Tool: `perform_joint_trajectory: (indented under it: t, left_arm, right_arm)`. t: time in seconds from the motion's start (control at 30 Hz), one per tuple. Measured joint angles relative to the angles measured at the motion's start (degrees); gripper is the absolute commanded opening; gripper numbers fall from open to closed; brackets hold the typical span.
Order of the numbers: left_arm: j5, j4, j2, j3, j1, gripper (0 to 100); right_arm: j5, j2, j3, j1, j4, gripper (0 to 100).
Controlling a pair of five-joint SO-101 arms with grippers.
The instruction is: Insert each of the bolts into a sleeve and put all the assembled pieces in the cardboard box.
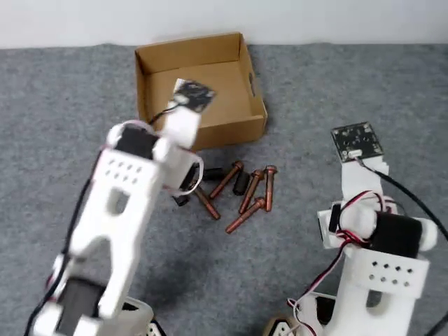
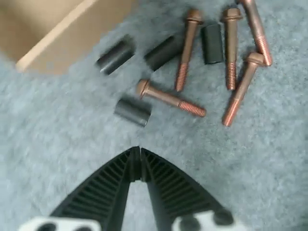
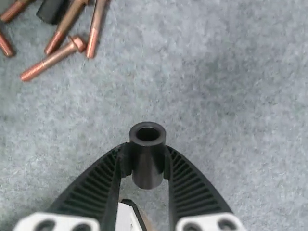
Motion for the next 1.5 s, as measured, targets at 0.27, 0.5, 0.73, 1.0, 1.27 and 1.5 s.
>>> perform_joint_trajectory:
  t: [0.27, 0.5, 0.73, 1.0, 1.27, 1.5]
  left_arm:
    - [-6.2, 3.6, 23.9, -19.9, 4.9, 1]
    - [-10.1, 4.7, 38.3, -38.2, 6.8, 11]
    - [-10.6, 7.6, 51.5, -50.9, 7.1, 12]
    - [-10.6, 7.7, 61.0, -62.0, 7.1, 12]
    - [-10.6, 7.8, 67.5, -68.7, 7.1, 12]
    - [-10.5, 7.8, 71.8, -71.1, 7.2, 12]
  right_arm:
    - [0.0, -0.1, 2.2, 0.0, 0.0, 0.9]
    - [0.0, -0.1, 2.2, 0.0, 0.0, 0.9]
    - [0.0, -0.1, 2.2, 0.0, 0.0, 0.9]
    - [0.0, -0.1, 2.2, 0.0, 0.0, 0.9]
    - [0.0, -0.1, 2.2, 0.0, 0.0, 0.9]
    - [0.0, -0.1, 2.2, 0.0, 0.0, 0.9]
